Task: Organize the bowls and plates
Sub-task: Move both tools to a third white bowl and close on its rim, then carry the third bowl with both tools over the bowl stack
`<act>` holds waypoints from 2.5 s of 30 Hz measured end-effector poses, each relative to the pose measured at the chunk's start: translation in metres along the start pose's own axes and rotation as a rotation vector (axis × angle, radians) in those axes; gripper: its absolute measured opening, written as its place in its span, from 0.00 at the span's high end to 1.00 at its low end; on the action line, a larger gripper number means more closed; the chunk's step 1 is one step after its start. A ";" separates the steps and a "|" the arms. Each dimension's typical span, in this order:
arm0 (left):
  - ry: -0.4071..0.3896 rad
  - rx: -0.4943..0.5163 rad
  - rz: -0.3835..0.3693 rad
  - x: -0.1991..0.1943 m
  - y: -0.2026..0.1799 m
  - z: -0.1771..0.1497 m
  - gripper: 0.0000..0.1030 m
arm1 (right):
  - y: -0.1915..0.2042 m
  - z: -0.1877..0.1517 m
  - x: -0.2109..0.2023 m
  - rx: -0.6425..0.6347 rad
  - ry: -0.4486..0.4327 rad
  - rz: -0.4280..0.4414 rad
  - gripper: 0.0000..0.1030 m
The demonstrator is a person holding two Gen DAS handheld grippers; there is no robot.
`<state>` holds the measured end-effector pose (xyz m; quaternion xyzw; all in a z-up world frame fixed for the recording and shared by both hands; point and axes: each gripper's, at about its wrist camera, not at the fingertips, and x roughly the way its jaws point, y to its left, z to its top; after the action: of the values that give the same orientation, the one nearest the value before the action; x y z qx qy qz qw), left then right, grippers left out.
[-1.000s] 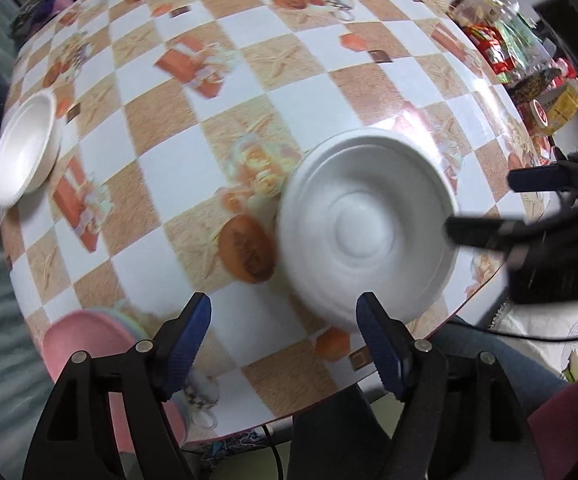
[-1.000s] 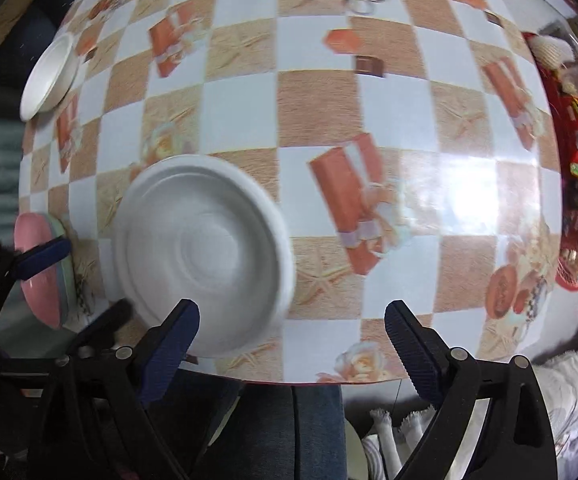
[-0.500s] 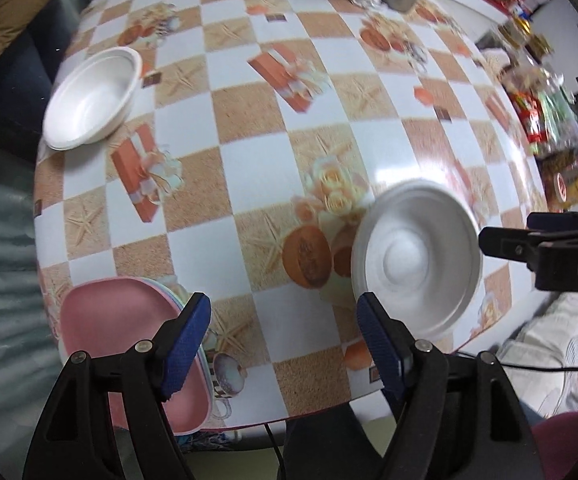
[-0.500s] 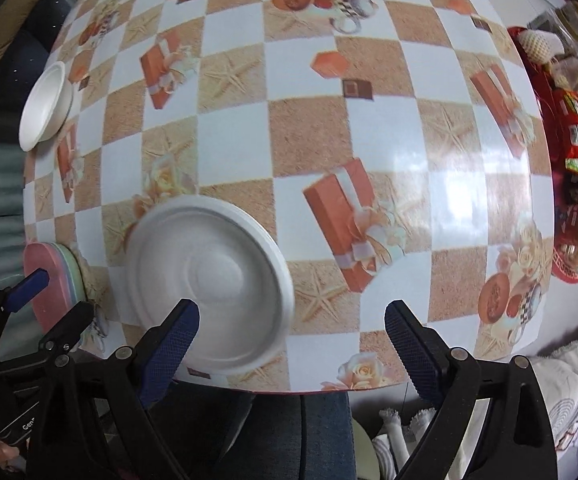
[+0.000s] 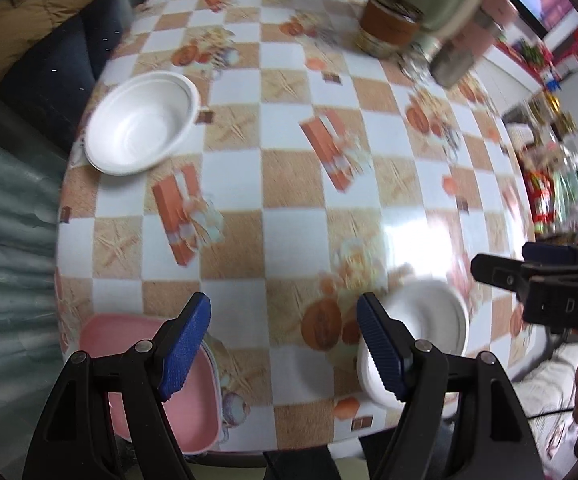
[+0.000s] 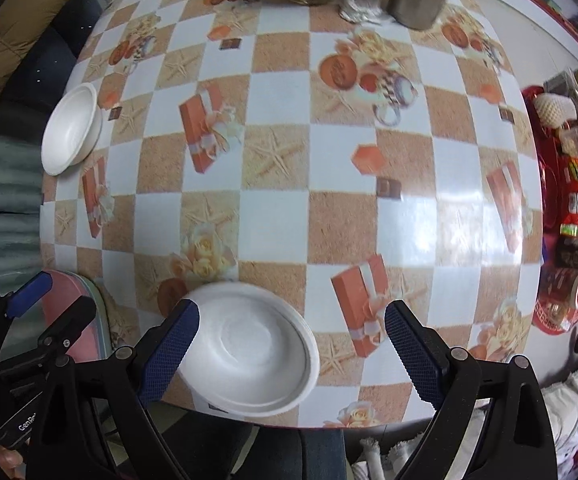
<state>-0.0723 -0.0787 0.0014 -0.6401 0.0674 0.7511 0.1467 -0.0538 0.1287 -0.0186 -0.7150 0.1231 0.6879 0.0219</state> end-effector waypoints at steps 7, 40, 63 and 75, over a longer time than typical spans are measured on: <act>-0.056 -0.143 0.052 -0.004 0.047 0.039 0.24 | 0.050 0.057 -0.008 -0.112 -0.029 0.029 0.08; 0.065 -0.435 0.264 0.117 0.202 0.126 0.28 | 0.197 0.188 0.122 -0.187 0.050 0.125 0.30; 0.194 -0.140 0.086 0.124 0.040 0.056 0.64 | 0.082 0.086 0.131 -0.112 0.270 0.136 0.84; 0.168 -0.057 0.109 0.096 -0.001 0.030 0.64 | 0.065 0.045 0.108 -0.110 0.227 0.118 0.82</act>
<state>-0.1134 -0.0557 -0.0875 -0.7002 0.0927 0.7032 0.0812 -0.1090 0.0587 -0.1190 -0.7798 0.1286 0.6084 -0.0718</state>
